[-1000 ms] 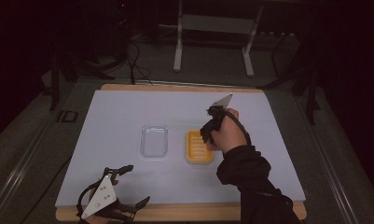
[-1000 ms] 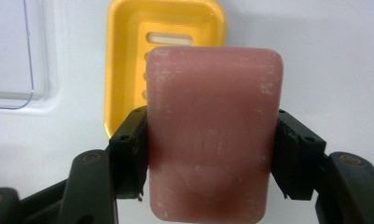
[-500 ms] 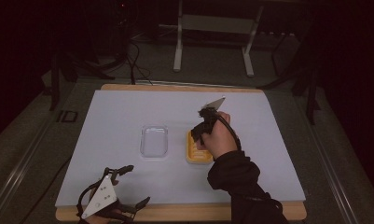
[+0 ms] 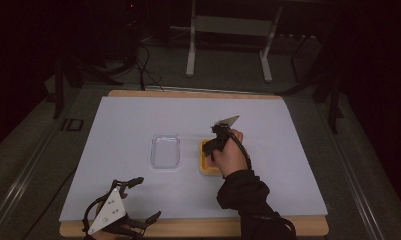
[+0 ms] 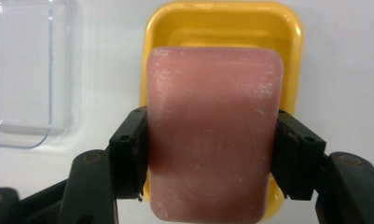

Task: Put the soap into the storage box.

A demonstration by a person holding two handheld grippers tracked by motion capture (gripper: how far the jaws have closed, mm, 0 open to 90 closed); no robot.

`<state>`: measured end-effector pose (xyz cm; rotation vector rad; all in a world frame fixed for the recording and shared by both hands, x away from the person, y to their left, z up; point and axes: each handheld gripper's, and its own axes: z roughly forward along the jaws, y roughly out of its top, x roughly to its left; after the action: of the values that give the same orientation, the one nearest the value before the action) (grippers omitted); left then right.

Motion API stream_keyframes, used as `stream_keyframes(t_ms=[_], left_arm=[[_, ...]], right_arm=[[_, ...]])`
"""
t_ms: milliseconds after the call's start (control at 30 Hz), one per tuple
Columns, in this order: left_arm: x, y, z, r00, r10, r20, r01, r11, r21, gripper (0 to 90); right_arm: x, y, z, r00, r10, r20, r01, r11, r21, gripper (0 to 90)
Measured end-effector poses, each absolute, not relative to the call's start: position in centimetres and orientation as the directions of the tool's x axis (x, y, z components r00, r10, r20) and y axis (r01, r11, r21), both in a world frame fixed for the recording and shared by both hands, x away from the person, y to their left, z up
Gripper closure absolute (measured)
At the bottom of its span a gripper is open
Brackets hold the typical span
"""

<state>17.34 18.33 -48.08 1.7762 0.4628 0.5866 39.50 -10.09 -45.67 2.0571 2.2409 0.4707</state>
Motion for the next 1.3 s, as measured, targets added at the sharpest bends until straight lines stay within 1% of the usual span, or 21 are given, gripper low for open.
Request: stream_keyframes(t_ms=[100, 233, 300, 400, 467, 567, 667, 733, 833, 900, 1033, 1133, 1200, 1300], left_arm=[[17.3, 18.3, -48.1, 0.798, 0.583, 0.154, 0.011, -0.268, 0.963, 0.4], [17.3, 18.4, -48.1, 0.798, 0.583, 0.154, 0.012, -0.269, 0.963, 0.4], [17.3, 18.4, -48.1, 0.798, 0.583, 0.153, 0.012, -0.269, 0.963, 0.5], [17.3, 18.4, -48.0, 0.798, 0.582, 0.154, 0.010, -0.268, 0.963, 0.5], [17.3, 18.4, -48.0, 0.798, 0.582, 0.154, 0.010, -0.269, 0.963, 0.4], [17.3, 18.4, -48.0, 0.798, 0.582, 0.154, 0.010, -0.269, 0.963, 0.4], [17.3, 18.4, -48.0, 0.798, 0.582, 0.154, 0.012, -0.270, 0.963, 0.5], [17.3, 18.4, -48.1, 0.798, 0.582, 0.154, 0.012, -0.270, 0.963, 0.4], [17.3, 18.3, -48.1, 0.799, 0.581, 0.153, 0.012, -0.270, 0.963, 0.4], [17.3, 18.3, -48.1, 0.799, 0.581, 0.153, 0.012, -0.271, 0.963, 0.5], [17.3, 18.3, -48.1, 0.799, 0.581, 0.154, 0.013, -0.273, 0.962, 0.5], [17.3, 18.3, -48.1, 0.799, 0.581, 0.155, 0.013, -0.274, 0.962, 0.4], [17.3, 18.2, -48.1, 0.799, 0.580, 0.156, 0.013, -0.276, 0.961, 0.4], [17.3, 18.2, -48.1, 0.800, 0.580, 0.156, 0.013, -0.277, 0.961, 0.5]], right_arm=[[39.8, -10.1, -46.7, -0.092, 0.982, 0.165, 0.965, 0.047, 0.259, 37.8], [40.2, -10.1, -47.8, -0.080, 0.986, 0.149, 0.969, 0.043, 0.241, 37.8], [40.3, -9.9, -48.0, -0.083, 0.988, 0.130, 0.967, 0.048, 0.248, 37.8], [40.3, -9.8, -48.1, -0.073, 0.985, 0.154, 0.970, 0.034, 0.241, 37.7], [40.3, -9.5, -48.3, -0.079, 0.989, 0.128, 0.969, 0.046, 0.243, 37.7], [40.4, -9.2, -48.7, -0.080, 0.989, 0.125, 0.973, 0.050, 0.224, 37.4], [40.4, -9.1, -48.5, -0.099, 0.988, 0.115, 0.970, 0.070, 0.235, 35.3], [40.4, -9.3, -48.0, -0.104, 0.986, 0.133, 0.966, 0.068, 0.251, 31.5], [40.4, -9.5, -47.0, -0.140, 0.979, 0.148, 0.959, 0.097, 0.265, 28.8], [40.3, -9.6, -46.4, -0.191, 0.972, 0.135, 0.951, 0.150, 0.269, 26.7], [40.0, -10.1, -45.3, -0.258, 0.954, 0.150, 0.933, 0.206, 0.295, 26.8], [39.7, -10.4, -44.7, -0.307, 0.941, 0.141, 0.915, 0.251, 0.315, 27.4], [39.5, -10.7, -44.3, -0.360, 0.923, 0.138, 0.891, 0.296, 0.346, 27.7], [39.3, -11.2, -43.8, -0.410, 0.902, 0.134, 0.862, 0.335, 0.380, 26.2]])
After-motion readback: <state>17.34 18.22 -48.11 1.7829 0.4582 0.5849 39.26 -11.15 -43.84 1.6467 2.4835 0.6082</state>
